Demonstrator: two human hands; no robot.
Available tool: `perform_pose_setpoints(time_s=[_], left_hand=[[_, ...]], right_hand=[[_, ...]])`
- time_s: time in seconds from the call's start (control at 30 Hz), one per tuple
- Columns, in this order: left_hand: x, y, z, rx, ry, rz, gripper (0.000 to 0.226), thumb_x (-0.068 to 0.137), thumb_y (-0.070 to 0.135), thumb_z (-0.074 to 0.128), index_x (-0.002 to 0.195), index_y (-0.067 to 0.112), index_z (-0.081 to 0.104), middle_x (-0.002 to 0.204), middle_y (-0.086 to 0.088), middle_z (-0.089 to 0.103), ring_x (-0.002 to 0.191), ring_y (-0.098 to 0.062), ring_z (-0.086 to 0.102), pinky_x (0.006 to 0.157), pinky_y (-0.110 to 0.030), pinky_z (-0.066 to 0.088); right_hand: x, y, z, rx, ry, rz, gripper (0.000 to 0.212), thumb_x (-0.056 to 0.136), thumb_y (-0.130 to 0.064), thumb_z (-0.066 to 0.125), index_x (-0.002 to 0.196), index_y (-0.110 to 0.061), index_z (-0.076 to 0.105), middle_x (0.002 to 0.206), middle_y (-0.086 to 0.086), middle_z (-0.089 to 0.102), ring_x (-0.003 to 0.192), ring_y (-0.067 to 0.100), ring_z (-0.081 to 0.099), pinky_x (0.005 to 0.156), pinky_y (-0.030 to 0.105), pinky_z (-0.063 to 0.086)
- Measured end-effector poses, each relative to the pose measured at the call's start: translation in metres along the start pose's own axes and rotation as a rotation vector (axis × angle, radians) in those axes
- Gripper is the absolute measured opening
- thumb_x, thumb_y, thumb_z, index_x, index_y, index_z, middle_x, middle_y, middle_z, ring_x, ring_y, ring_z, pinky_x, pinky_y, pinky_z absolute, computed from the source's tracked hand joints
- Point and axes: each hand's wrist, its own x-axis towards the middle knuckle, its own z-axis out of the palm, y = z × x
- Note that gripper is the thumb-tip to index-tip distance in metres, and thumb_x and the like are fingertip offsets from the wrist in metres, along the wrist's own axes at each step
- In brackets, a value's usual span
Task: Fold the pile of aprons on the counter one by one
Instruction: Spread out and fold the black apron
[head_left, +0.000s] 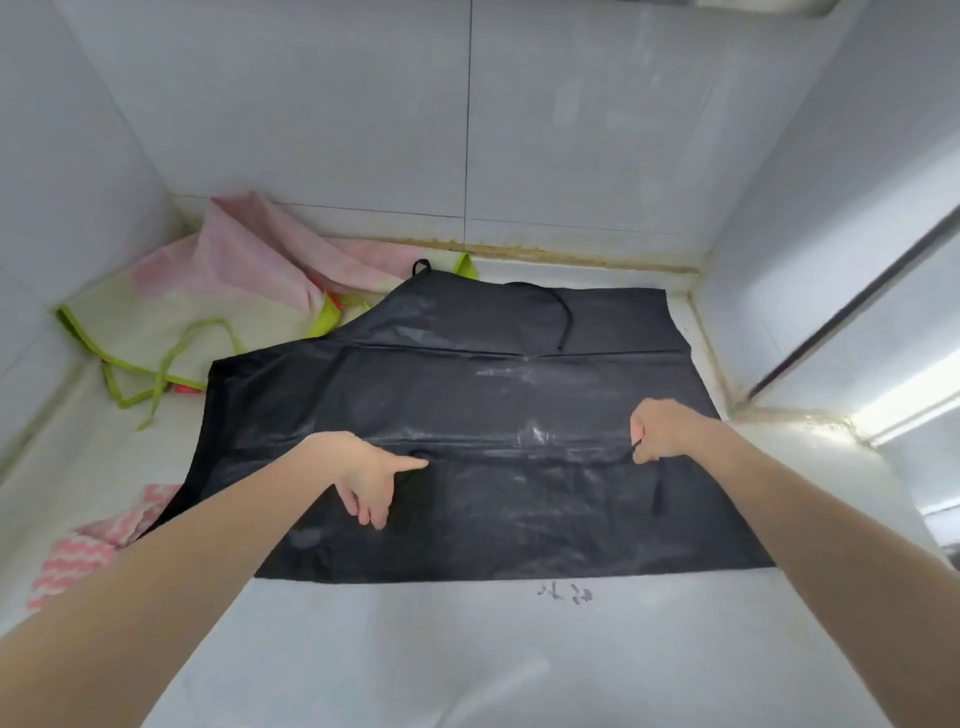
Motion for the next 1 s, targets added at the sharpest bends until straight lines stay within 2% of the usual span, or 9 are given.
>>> perform_pose_setpoints(time_s=[0.07, 0.17, 0.27, 0.37, 0.57, 0.67, 0.77, 0.87, 1.0], left_hand=[[0.004, 0.002, -0.009, -0.001, -0.093, -0.079, 0.082, 0.086, 0.022, 0.067, 0.146, 0.038, 0.014, 0.115, 0.002, 0.063, 0.091, -0.008, 0.065, 0.096, -0.027, 0.048], [0.01, 0.007, -0.038, -0.022, -0.14, -0.082, 0.07, 0.089, 0.013, 0.061, 0.147, 0.028, 0.025, 0.116, -0.003, 0.063, 0.103, -0.016, 0.064, 0.087, -0.023, 0.051], [0.015, 0.019, -0.076, -0.071, 0.237, -0.02, 0.044, 0.091, 0.013, 0.053, 0.134, 0.017, 0.049, 0.105, -0.004, 0.065, 0.083, -0.011, 0.063, 0.068, -0.015, 0.05], [0.039, 0.031, -0.096, 0.097, 0.57, 0.029, 0.052, 0.092, 0.015, 0.052, 0.142, 0.021, 0.037, 0.136, -0.008, 0.046, 0.118, -0.023, 0.047, 0.096, -0.03, 0.04], [0.056, 0.064, -0.093, 0.247, 0.151, -0.079, 0.045, 0.088, 0.022, 0.062, 0.129, 0.013, 0.048, 0.122, -0.006, 0.043, 0.097, -0.026, 0.057, 0.075, -0.032, 0.049], [0.051, 0.074, -0.103, 0.05, -0.056, -0.067, 0.04, 0.089, 0.021, 0.063, 0.126, 0.014, 0.05, 0.1, 0.001, 0.049, 0.092, -0.021, 0.065, 0.073, -0.024, 0.054], [0.056, 0.079, -0.124, -0.024, 0.26, 0.113, 0.031, 0.088, 0.009, 0.057, 0.119, 0.008, 0.056, 0.095, -0.005, 0.064, 0.072, -0.012, 0.06, 0.066, -0.021, 0.05], [0.073, 0.085, -0.141, 0.229, 0.728, 0.18, 0.04, 0.089, 0.006, 0.051, 0.128, 0.013, 0.049, 0.124, -0.009, 0.049, 0.101, -0.024, 0.053, 0.079, -0.034, 0.044], [0.103, 0.087, -0.148, 0.365, 0.685, 0.094, 0.053, 0.092, 0.005, 0.046, 0.143, 0.012, 0.031, 0.144, -0.008, 0.033, 0.125, -0.031, 0.036, 0.094, -0.04, 0.042]], right_hand=[[0.021, 0.002, 0.006, -0.101, -0.061, -0.002, 0.026, 0.081, -0.019, 0.068, 0.103, -0.008, 0.062, 0.104, 0.007, 0.061, 0.097, 0.026, 0.06, 0.087, 0.033, 0.048], [0.055, 0.0, -0.022, -0.061, 0.123, -0.054, 0.017, 0.087, -0.016, 0.057, 0.101, -0.006, 0.059, 0.109, 0.009, 0.06, 0.098, 0.029, 0.059, 0.08, 0.034, 0.047], [0.089, -0.016, -0.046, -0.077, 0.241, -0.216, 0.03, 0.092, -0.017, 0.051, 0.12, -0.007, 0.054, 0.123, 0.013, 0.053, 0.11, 0.03, 0.051, 0.086, 0.037, 0.045], [0.113, -0.036, -0.043, -0.117, 0.192, -0.341, 0.051, 0.095, -0.03, 0.05, 0.142, -0.02, 0.034, 0.147, 0.01, 0.026, 0.131, 0.033, 0.029, 0.1, 0.044, 0.038], [0.091, -0.04, -0.018, -0.249, -0.028, -0.449, 0.061, 0.081, -0.035, 0.069, 0.128, -0.02, 0.035, 0.124, 0.008, 0.027, 0.115, 0.032, 0.03, 0.088, 0.046, 0.044], [0.09, -0.035, -0.038, -0.32, -0.179, -0.428, 0.04, 0.083, -0.037, 0.066, 0.111, -0.018, 0.045, 0.105, 0.003, 0.031, 0.097, 0.024, 0.038, 0.075, 0.035, 0.04], [0.108, -0.034, -0.061, -0.182, 0.163, -0.396, 0.026, 0.092, -0.035, 0.054, 0.1, -0.012, 0.046, 0.104, 0.008, 0.04, 0.095, 0.027, 0.046, 0.074, 0.033, 0.04], [0.127, -0.032, -0.061, -0.124, 0.362, -0.24, 0.045, 0.094, -0.033, 0.052, 0.127, -0.006, 0.039, 0.126, 0.014, 0.038, 0.115, 0.032, 0.041, 0.085, 0.037, 0.042], [0.14, -0.033, -0.045, -0.086, 0.335, -0.195, 0.032, 0.095, -0.016, 0.048, 0.125, -0.004, 0.043, 0.127, 0.015, 0.043, 0.115, 0.032, 0.043, 0.086, 0.035, 0.04]])
